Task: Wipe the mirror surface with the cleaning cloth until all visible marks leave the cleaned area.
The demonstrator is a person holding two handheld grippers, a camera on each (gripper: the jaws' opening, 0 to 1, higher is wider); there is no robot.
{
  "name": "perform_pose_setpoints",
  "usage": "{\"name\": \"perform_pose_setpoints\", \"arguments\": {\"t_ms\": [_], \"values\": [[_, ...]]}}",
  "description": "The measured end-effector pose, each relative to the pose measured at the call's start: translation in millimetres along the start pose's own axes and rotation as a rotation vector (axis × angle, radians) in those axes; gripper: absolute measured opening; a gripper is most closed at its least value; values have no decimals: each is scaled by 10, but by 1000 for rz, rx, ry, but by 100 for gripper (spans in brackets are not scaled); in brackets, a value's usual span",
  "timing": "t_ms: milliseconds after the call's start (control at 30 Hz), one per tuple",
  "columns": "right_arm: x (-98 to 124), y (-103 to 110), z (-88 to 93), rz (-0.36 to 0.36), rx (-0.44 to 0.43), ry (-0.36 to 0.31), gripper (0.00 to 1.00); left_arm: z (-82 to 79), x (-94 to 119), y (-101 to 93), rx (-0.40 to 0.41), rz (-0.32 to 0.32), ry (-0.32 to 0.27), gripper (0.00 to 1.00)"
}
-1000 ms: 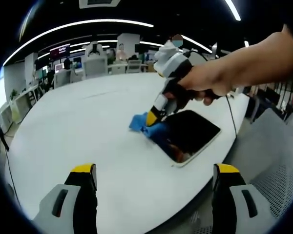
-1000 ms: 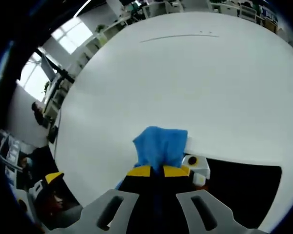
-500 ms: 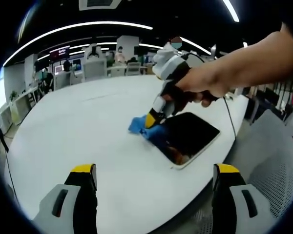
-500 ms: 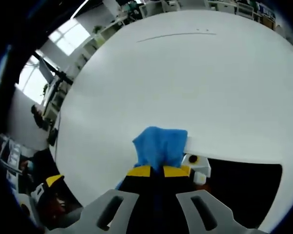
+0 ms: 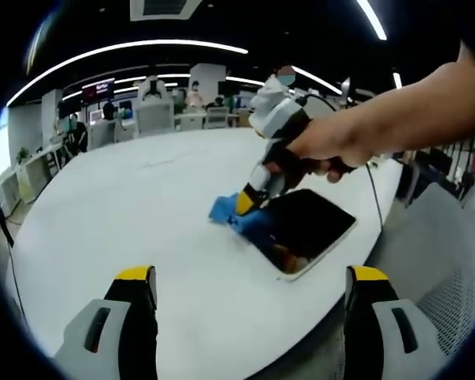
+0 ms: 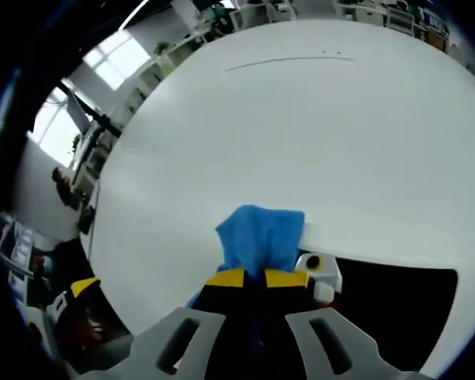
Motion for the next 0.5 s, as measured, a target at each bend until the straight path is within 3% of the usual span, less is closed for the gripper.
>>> {"name": "perform_pose_setpoints", "arguments": {"t_ms": [133,267,367,500], "values": [[-6,-5,-20,-8,6,19,1,4,3,-27,9,21,7,99],[17,-25,-15,-7,1,19,1,26,17,-4,10,-10,34,99],[32,-53,-5,13,24,5,1,-15,13,-69,-5,31,3,99],[103,-170,15,26,5,-23,1,-9,-3,-69,10,37,-3,99]]}}
Point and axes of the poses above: the point that each gripper's makers call its tool centre point, and the gripper's own axes: x roughly backward along the fingers, y roughly to its left, z roughly out of its underside, the point moved 7 cm from there along x, roughly backward along the fingers, and after that the axes turned 14 degrees about -y, right-handed, at the moved point
